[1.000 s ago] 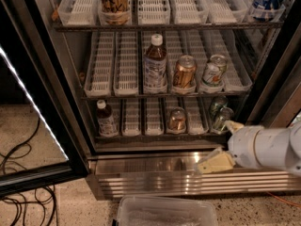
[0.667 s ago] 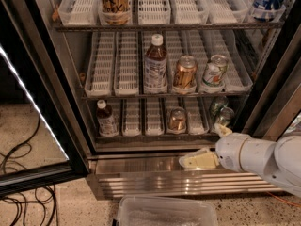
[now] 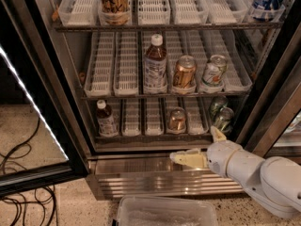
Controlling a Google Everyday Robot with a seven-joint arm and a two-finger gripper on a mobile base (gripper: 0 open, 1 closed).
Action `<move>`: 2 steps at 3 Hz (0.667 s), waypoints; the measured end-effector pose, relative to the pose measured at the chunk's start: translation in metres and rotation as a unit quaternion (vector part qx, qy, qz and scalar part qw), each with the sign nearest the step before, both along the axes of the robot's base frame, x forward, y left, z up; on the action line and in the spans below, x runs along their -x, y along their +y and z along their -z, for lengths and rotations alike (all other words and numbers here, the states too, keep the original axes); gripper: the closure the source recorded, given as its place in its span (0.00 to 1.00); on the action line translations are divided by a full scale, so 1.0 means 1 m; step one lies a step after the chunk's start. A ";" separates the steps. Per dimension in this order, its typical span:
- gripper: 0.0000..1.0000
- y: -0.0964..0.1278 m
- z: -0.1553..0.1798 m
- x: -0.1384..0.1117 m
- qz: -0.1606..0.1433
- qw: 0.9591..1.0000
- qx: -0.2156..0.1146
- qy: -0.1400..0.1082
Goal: Pick green can from bottom shelf of fridge
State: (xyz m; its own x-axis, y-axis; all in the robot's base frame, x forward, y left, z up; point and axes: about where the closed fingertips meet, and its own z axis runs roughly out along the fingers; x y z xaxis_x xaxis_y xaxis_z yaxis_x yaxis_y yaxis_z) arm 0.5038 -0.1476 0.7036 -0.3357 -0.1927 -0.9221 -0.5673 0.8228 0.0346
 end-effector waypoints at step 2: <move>0.00 -0.004 0.024 -0.003 0.018 1.000 -0.021 -0.013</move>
Offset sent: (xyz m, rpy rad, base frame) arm 0.0095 -0.0266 -0.0477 0.0537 -0.0625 -0.1230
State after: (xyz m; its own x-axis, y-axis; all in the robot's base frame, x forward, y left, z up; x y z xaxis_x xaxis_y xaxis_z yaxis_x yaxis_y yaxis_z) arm 0.5069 -0.1520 0.6798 -0.3170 -0.1424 -0.9377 -0.5389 0.8406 0.0545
